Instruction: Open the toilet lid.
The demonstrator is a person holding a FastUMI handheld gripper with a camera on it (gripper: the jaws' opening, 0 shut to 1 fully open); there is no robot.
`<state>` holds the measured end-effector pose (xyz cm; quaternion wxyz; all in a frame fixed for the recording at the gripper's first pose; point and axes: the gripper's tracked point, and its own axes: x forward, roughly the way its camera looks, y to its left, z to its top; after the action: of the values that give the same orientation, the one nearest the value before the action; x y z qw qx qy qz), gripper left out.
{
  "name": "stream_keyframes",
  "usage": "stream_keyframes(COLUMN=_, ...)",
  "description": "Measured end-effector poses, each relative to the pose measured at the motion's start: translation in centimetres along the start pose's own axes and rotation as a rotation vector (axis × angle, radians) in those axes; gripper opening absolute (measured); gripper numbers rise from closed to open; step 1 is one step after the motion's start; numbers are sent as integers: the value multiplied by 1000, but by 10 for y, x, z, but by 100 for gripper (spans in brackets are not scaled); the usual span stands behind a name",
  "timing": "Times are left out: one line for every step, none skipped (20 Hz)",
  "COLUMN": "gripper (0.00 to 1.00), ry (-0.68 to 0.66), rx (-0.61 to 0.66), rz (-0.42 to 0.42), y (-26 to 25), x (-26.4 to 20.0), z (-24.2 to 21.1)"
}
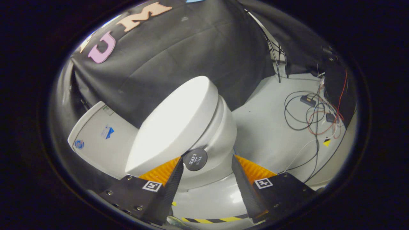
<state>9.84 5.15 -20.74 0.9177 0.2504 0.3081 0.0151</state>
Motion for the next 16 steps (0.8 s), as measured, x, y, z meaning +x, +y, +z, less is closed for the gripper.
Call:
stream_keyframes(gripper=82, ry=6, rx=17, rz=7, y=3, x=5, z=-2)
stream_keyframes(gripper=75, ry=6, rx=28, rz=11, y=5, x=9, z=-3)
stream_keyframes(gripper=67, ry=5, rx=37, rz=11, y=7, x=15, z=-2)
stream_keyframes(gripper=60, ry=8, rx=53, rz=35, y=12, x=9, z=-3)
stream_keyframes(gripper=53, ry=16, rx=86, rz=63, y=19, x=15, z=-4)
stream_keyframes(gripper=53, ry=22, rx=119, rz=68, y=24, x=18, z=-5)
stream_keyframes(gripper=45, ry=32, rx=139, rz=60, y=19, x=15, z=-5)
stream_keyframes(gripper=38, ry=13, rx=177, rz=58, y=14, x=11, z=-3)
stream_keyframes(gripper=30, ry=7, rx=207, rz=72, y=15, x=15, z=-1)
stream_keyframes(gripper=23, ry=-1, rx=221, rz=90, y=17, x=13, z=2)
stream_keyframes(gripper=22, ry=-16, rx=256, rz=88, y=21, x=19, z=3)
stream_keyframes(gripper=14, ry=-5, rx=256, rz=99, y=23, x=19, z=-1)
stream_keyframes(gripper=6, ry=-13, rx=239, rz=100, y=24, x=20, z=-1)
stream_keyframes(gripper=6, ry=-19, rx=215, rz=102, y=26, x=16, z=-1)
stream_keyframes(gripper=6, ry=-27, rx=200, rz=105, y=28, x=14, z=3)
stream_keyframes(gripper=6, ry=-33, rx=190, rz=110, y=30, x=10, z=8)
